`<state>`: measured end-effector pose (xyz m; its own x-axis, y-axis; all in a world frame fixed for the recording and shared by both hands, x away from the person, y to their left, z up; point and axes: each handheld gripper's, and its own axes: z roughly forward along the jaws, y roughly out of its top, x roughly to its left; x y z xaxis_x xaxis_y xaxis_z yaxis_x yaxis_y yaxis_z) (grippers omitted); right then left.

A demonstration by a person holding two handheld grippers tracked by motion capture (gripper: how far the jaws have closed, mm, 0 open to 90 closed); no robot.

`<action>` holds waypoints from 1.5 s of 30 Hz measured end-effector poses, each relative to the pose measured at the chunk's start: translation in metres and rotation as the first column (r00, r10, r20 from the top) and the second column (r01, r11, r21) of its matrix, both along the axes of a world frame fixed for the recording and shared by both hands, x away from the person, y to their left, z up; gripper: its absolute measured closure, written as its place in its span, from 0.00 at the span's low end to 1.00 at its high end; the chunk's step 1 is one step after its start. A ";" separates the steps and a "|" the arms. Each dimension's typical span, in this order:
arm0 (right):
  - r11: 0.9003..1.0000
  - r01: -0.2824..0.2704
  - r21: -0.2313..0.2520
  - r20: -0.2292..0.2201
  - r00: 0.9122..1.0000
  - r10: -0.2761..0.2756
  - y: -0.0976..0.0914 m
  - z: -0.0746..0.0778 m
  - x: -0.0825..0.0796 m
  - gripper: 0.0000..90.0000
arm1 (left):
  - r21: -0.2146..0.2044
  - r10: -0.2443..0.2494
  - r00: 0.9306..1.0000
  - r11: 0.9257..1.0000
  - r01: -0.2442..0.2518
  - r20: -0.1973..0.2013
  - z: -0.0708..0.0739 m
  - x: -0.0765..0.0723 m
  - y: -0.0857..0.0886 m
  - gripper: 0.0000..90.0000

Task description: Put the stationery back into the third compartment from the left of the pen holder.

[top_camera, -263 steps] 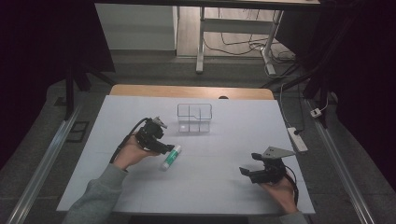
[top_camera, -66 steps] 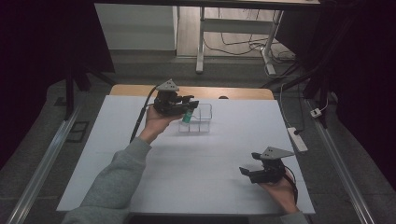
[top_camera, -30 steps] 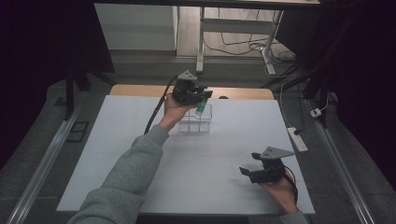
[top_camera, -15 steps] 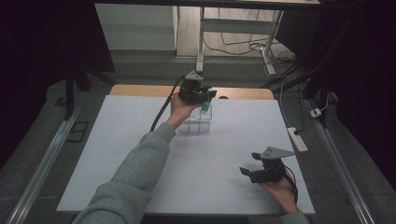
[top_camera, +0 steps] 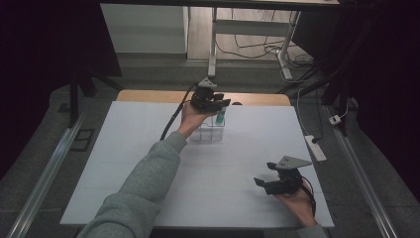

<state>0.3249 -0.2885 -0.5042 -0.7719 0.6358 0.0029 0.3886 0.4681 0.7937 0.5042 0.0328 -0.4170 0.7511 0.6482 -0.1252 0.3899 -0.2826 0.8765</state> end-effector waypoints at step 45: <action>0.999 0.024 0.036 0.005 1.000 -0.024 -0.009 0.004 -0.007 0.21 | 0.103 -0.051 0.999 0.993 0.049 0.009 0.002 -0.115 0.108 0.41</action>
